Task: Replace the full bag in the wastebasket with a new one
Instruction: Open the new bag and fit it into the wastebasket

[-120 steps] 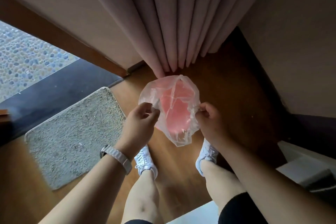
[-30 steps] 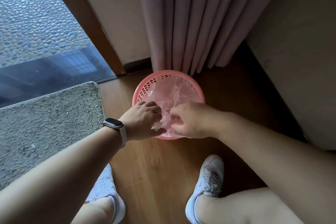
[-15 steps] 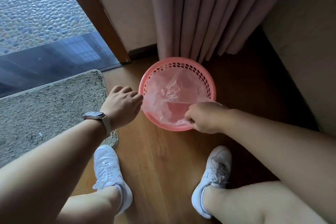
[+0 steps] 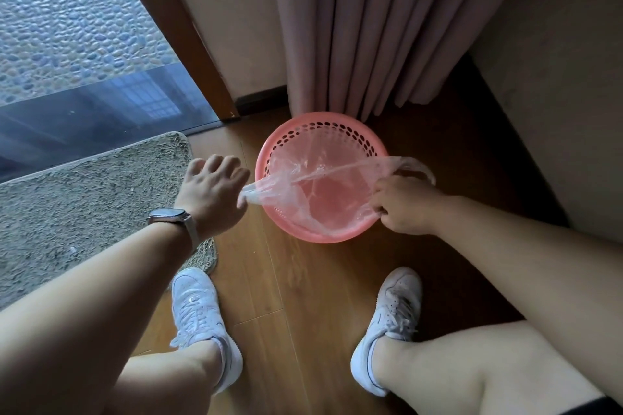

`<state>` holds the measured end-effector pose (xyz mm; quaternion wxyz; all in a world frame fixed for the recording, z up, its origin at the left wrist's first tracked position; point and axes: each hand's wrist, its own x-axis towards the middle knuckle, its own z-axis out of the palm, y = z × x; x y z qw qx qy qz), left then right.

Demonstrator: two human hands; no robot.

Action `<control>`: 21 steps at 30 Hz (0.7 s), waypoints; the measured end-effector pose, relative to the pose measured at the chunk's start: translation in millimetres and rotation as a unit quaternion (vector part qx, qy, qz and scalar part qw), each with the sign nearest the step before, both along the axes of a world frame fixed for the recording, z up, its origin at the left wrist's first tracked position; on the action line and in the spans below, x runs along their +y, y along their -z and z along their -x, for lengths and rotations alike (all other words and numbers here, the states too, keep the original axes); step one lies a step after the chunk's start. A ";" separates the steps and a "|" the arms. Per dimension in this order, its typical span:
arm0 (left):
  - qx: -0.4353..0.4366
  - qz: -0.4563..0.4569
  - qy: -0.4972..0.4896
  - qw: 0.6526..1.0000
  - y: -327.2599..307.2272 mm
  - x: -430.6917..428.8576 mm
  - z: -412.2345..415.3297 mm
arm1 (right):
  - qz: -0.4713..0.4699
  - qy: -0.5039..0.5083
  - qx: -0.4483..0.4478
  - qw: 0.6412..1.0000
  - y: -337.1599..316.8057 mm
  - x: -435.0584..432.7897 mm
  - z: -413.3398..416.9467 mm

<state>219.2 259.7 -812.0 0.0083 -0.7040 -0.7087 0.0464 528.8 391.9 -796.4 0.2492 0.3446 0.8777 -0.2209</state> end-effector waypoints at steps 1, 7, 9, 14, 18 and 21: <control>-0.016 0.003 0.038 0.999 -2.9 2.1 -7.6 | 0.000 0.001 0.010 1.000 0.4 -0.2 0.8; -0.038 0.067 0.230 0.970 8.2 7.2 -54.4 | 0.013 -0.014 0.036 0.999 3.1 -1.3 3.0; -0.026 0.065 0.224 0.972 13.6 9.7 -62.4 | 0.012 -0.018 0.045 0.999 4.3 -0.6 2.6; -0.017 0.064 0.165 0.984 17.7 18.3 -59.0 | 0.020 0.003 0.045 0.999 10.3 -0.3 -3.2; 0.004 0.075 0.211 0.975 20.1 17.6 -61.3 | 0.030 0.015 0.041 0.999 9.3 0.3 -3.4; -0.032 0.025 0.242 0.969 20.0 17.3 -63.1 | 0.025 0.011 0.042 0.999 9.9 0.2 -4.3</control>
